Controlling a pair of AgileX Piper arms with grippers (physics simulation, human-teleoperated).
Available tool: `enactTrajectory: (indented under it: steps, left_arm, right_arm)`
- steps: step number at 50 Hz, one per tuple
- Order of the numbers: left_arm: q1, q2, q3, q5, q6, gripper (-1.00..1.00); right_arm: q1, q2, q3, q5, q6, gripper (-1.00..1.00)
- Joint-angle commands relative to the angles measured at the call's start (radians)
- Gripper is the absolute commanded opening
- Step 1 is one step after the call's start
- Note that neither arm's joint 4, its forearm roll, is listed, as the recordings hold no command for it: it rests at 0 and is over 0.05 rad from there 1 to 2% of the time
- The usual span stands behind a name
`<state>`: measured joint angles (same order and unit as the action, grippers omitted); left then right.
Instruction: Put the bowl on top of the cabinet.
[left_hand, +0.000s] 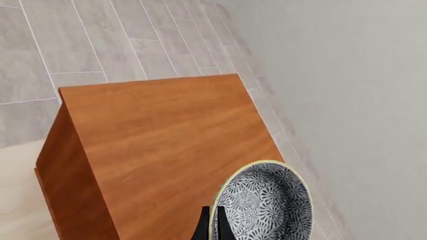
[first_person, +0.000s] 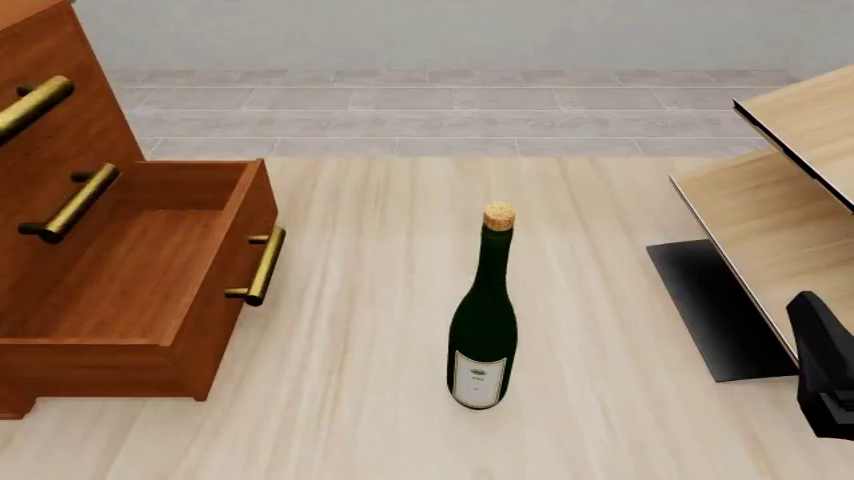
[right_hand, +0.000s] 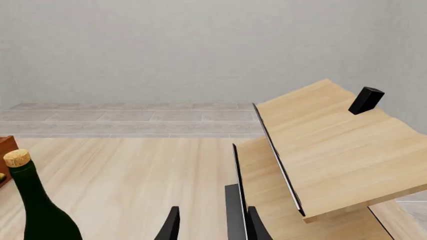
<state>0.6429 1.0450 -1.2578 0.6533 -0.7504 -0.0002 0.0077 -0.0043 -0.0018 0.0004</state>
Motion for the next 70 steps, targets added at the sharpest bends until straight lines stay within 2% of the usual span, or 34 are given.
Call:
enactTrajectory:
  steps: [1,55,57,61,63,64,65,70]
  left_arm:
    - [0.013,0.018,0.018,-0.024,0.012,-1.00]
    - [0.029,0.066,0.065,-0.065,0.034,-1.00]
    - [0.045,0.060,0.054,-0.070,0.055,-1.00]
    - [0.039,0.061,0.066,-0.080,0.040,-1.00]
    - [0.060,0.059,0.051,-0.081,0.063,-1.00]
    - [0.042,0.059,0.058,-0.081,0.046,1.00]
    - [0.056,0.050,0.052,-0.089,0.064,1.00]
    - [0.042,0.046,0.039,-0.076,0.056,1.00]
  right_arm:
    - [0.000,0.000,0.000,0.000,0.000,1.00]
    - [0.000,0.000,0.000,0.000,0.000,1.00]
    - [0.000,0.000,0.000,0.000,0.000,1.00]
    - [0.000,0.000,0.000,0.000,0.000,1.00]
    - [0.000,0.000,0.000,0.000,0.000,1.00]
    - [0.000,0.000,0.000,0.000,0.000,1.00]
    - [0.000,0.000,0.000,0.000,0.000,1.00]
    - [0.000,0.000,0.000,0.000,0.000,1.00]
